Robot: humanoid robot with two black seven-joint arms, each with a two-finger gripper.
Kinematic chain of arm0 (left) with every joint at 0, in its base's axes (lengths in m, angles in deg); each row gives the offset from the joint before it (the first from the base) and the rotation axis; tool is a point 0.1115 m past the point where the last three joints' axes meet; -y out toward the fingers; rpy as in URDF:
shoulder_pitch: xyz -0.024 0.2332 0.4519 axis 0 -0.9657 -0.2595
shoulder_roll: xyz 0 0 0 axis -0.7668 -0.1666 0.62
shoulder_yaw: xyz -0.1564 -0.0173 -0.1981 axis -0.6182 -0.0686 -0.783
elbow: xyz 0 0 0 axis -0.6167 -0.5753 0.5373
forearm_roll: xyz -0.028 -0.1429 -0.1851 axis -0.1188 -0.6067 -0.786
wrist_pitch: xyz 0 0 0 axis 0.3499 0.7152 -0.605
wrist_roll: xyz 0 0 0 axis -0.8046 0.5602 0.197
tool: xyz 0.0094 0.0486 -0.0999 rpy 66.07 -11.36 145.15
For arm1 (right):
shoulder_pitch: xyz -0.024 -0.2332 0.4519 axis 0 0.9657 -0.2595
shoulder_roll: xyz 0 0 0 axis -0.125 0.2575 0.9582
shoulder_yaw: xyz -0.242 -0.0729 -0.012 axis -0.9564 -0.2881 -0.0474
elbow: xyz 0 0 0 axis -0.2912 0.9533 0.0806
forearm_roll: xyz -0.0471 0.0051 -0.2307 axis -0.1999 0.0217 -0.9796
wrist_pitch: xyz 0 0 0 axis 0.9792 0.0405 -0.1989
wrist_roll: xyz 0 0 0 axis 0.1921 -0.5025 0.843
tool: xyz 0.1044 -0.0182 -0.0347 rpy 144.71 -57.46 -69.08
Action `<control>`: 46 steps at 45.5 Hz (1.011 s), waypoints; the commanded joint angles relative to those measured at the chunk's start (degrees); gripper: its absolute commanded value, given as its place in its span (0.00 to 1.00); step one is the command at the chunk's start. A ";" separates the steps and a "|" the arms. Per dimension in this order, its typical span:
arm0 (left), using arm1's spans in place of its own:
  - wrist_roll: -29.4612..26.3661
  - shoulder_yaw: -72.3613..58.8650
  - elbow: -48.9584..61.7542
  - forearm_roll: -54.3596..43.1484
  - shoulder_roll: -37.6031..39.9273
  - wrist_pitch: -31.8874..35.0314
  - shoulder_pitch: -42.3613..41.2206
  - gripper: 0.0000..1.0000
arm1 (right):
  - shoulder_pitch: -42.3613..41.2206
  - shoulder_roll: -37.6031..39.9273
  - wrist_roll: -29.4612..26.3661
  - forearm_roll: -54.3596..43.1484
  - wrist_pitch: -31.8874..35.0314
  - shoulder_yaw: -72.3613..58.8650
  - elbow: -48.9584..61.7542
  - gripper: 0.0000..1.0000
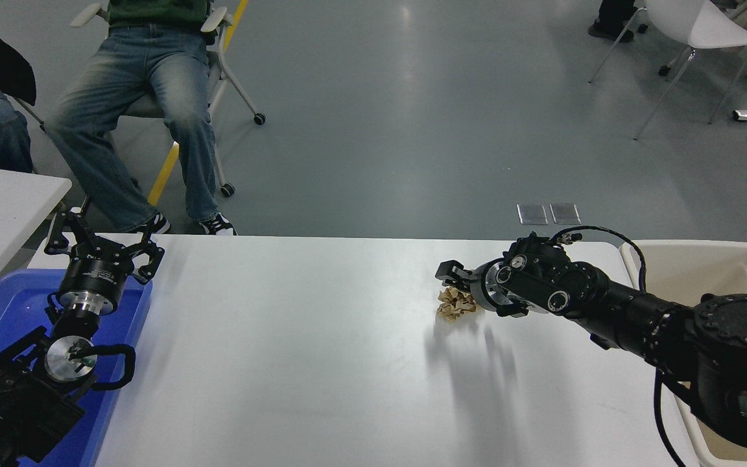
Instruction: Clean the table surface
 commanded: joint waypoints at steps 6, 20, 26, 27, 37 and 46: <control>0.00 0.00 0.00 0.03 -0.01 -0.03 0.00 1.00 | 0.83 0.00 3.23 -0.65 -1.22 -0.43 -0.07 0.77; 0.00 0.00 0.00 0.03 -0.01 0.06 0.00 1.00 | 0.83 0.00 5.96 -0.82 -1.22 -0.60 -0.07 0.43; 0.00 0.00 0.00 0.03 -0.01 -0.03 0.00 1.00 | 0.83 0.00 8.41 -0.82 -2.10 -0.60 0.20 0.10; 0.00 0.00 0.00 0.03 -0.01 0.06 0.00 1.00 | 0.83 0.00 9.12 -0.82 -2.54 -0.52 0.20 0.04; 0.00 0.00 0.00 0.03 -0.01 -0.03 0.00 1.00 | 1.10 0.00 13.08 0.23 -7.72 0.27 0.29 0.00; 0.00 0.00 0.00 -0.06 -0.01 0.06 0.00 1.00 | 1.89 0.00 16.86 0.50 -7.38 0.63 0.11 0.00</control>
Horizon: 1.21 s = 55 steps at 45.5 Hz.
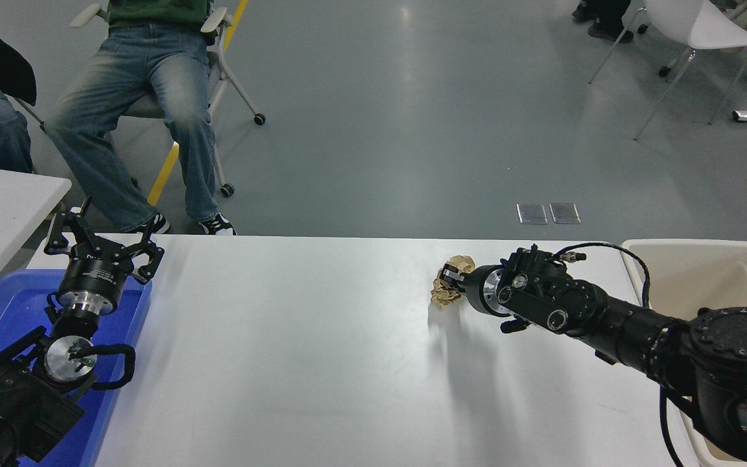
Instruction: Clean the table surface
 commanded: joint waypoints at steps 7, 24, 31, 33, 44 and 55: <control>0.00 0.00 0.00 -0.05 0.01 -0.03 0.00 1.00 | 0.01 0.00 6.32 1.40 -0.34 1.98 -3.40 0.00; 0.00 0.00 0.00 -0.05 0.01 0.06 0.00 1.00 | -3.77 7.29 6.67 1.66 4.23 3.22 -21.68 0.00; 0.00 0.00 0.00 -0.05 0.01 0.06 0.00 1.00 | -4.83 14.67 6.67 1.66 4.32 3.30 -27.83 0.00; 0.00 0.00 0.00 -0.05 0.01 0.06 0.00 1.00 | -5.09 16.78 6.67 1.66 4.32 3.39 -29.59 0.00; 0.00 0.00 0.00 0.04 0.09 0.06 0.00 1.00 | -5.80 28.03 6.76 1.66 5.46 3.48 -39.08 0.00; 0.00 0.00 0.00 -0.05 0.01 -0.03 0.00 1.00 | -5.80 38.40 8.87 1.57 7.13 4.27 -44.63 0.00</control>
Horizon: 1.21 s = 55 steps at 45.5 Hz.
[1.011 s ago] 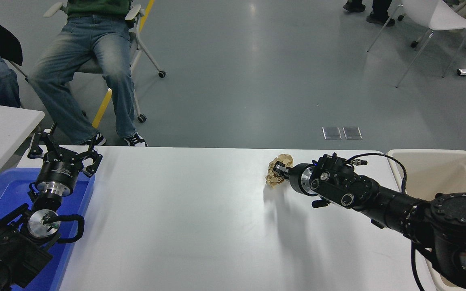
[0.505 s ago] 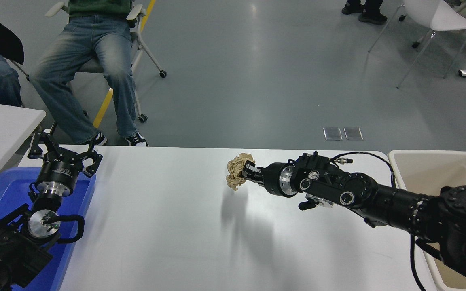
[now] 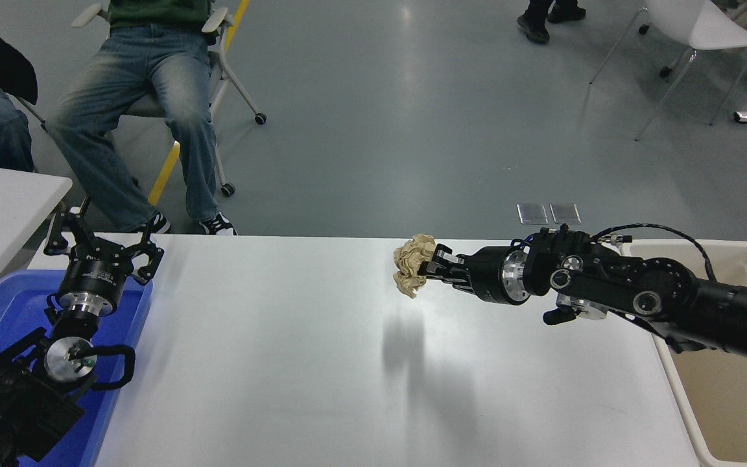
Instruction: Clean the table surface
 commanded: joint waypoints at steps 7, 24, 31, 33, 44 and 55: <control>0.00 0.00 0.00 -0.01 0.00 -0.07 0.00 1.00 | 0.67 16.99 1.52 -0.06 5.34 5.49 -9.34 0.00; 0.00 0.00 0.00 -0.01 0.00 0.02 0.00 1.00 | 1.81 32.99 7.58 -0.06 13.96 8.31 -12.95 0.00; 0.00 0.00 0.00 0.07 0.00 0.02 0.00 1.00 | 1.81 39.84 12.50 -0.15 18.09 8.23 -11.37 0.00; 0.00 0.00 0.00 -0.01 0.00 0.02 0.00 1.00 | 2.25 41.69 13.12 -0.15 18.88 8.14 -11.10 0.00; 0.00 0.00 0.00 -0.01 0.00 -0.07 0.00 1.00 | 7.34 44.77 18.22 -0.06 19.32 7.52 -5.66 0.00; 0.00 0.00 0.00 -0.01 0.00 0.02 0.00 1.00 | 12.35 44.60 20.24 -0.06 19.15 7.26 2.16 0.00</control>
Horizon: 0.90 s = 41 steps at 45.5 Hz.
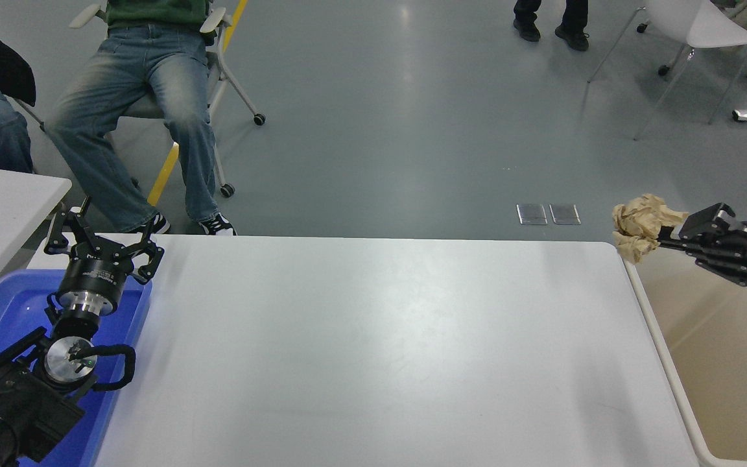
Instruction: Clean the table surface
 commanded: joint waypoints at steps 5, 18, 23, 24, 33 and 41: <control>0.00 0.00 0.00 0.09 0.00 0.02 0.00 1.00 | 5.90 0.31 2.69 0.15 0.33 -0.13 12.02 0.00; 0.00 0.00 0.00 0.00 0.00 0.02 0.00 1.00 | 9.93 -5.66 2.69 -0.12 -0.11 -0.57 24.67 0.00; 0.00 0.00 0.00 0.00 0.00 -0.07 0.00 1.00 | 13.28 -11.02 2.60 -0.29 -0.81 -0.57 33.37 0.00; 0.00 0.00 0.00 0.00 0.00 0.02 0.00 1.00 | 13.63 -12.25 2.69 -0.47 -0.81 -0.57 35.21 0.00; 0.00 0.00 0.00 0.00 0.00 -0.07 0.00 1.00 | 13.54 -22.88 2.16 -0.91 -0.99 -3.90 49.36 0.00; 0.00 0.00 0.00 0.09 0.00 0.02 0.00 1.00 | 13.72 -36.50 2.16 -0.39 -4.24 -13.91 69.65 0.00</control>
